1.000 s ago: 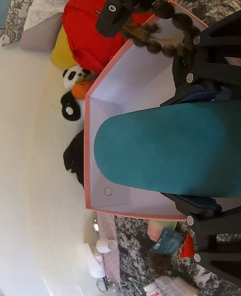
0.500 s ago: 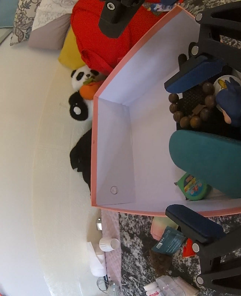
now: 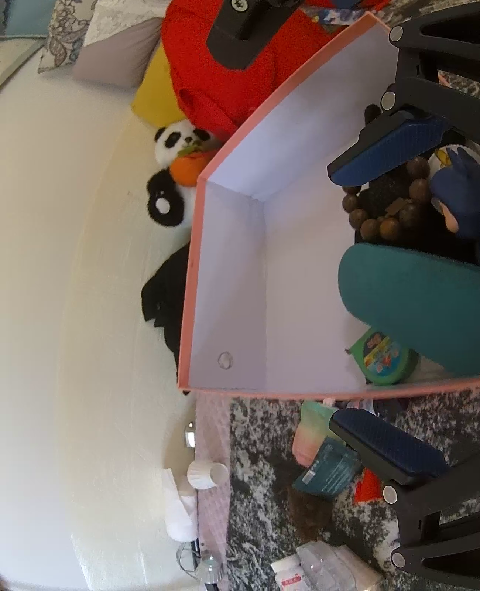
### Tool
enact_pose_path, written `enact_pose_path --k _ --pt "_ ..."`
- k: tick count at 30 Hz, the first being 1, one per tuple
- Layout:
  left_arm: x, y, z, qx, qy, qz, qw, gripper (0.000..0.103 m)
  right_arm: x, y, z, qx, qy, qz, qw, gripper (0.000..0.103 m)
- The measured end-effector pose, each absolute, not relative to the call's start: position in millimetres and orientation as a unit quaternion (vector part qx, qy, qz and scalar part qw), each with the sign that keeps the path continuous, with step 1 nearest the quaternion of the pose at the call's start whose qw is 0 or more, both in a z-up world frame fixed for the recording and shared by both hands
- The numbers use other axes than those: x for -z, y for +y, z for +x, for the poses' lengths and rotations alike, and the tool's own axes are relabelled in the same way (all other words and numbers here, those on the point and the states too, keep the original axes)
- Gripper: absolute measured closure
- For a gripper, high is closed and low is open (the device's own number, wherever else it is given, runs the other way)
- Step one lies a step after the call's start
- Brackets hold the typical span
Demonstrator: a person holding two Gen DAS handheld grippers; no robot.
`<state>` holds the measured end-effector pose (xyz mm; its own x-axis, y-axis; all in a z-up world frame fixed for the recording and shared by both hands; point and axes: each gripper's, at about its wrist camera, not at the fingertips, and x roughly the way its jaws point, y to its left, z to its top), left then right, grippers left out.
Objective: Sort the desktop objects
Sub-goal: 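Drop the glasses case and bead bracelet into the pink box with both grippers, then grasp the white LED bulb with the left gripper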
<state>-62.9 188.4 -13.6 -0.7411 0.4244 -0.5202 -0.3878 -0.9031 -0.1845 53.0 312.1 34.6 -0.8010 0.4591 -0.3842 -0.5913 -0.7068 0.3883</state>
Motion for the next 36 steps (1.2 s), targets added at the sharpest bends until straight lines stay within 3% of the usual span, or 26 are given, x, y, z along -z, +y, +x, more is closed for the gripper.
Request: enact_pose_path --k 17,24,36 --pt "-5.1 77.6 -67.1 -0.962 -0.070 -0.245 0.097 0.002 -39.5 227.2 32.7 -0.973 0.161 -0.107 0.128 0.000" --pt "16.6 28.1 -90.5 -0.959 -0.047 -0.278 0.034 0.002 -27.4 199.6 19.5 -0.978 0.122 -0.127 0.114 0.000" --pt "67.2 -56.1 -119.8 -0.933 -0.002 -0.361 -0.017 0.002 -12.5 187.3 9.3 -0.973 0.137 -0.165 0.080 0.000"
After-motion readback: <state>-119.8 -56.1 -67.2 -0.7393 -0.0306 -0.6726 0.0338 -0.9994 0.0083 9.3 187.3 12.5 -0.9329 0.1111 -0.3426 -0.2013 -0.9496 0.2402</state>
